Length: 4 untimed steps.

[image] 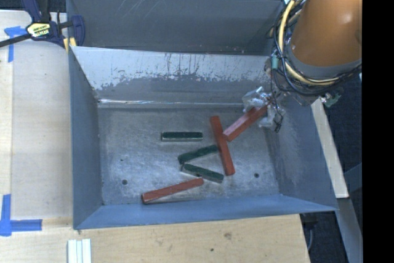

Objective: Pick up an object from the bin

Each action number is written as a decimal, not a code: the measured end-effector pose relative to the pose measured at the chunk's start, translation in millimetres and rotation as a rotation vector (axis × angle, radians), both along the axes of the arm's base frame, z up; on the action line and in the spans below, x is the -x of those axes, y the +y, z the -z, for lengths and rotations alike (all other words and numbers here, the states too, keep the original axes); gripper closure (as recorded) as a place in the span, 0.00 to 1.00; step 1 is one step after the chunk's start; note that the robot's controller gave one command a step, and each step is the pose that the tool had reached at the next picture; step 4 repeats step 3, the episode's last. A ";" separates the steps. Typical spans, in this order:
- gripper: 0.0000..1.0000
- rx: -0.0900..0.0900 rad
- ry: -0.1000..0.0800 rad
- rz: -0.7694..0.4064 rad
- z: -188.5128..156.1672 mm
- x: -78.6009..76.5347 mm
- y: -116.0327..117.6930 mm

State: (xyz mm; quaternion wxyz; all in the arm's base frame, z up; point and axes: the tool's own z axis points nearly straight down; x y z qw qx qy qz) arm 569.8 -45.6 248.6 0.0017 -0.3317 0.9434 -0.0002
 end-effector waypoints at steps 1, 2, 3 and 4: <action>1.00 0.000 0.000 0.001 0.0 0.0 -0.1; 1.00 0.000 0.000 0.001 0.0 0.0 -0.1; 1.00 0.000 0.000 0.001 0.0 0.0 -0.2; 1.00 0.000 0.000 0.001 0.0 0.0 -0.2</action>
Offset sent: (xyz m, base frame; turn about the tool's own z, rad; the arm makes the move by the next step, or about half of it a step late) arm 0.0000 0.0000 0.0000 0.0000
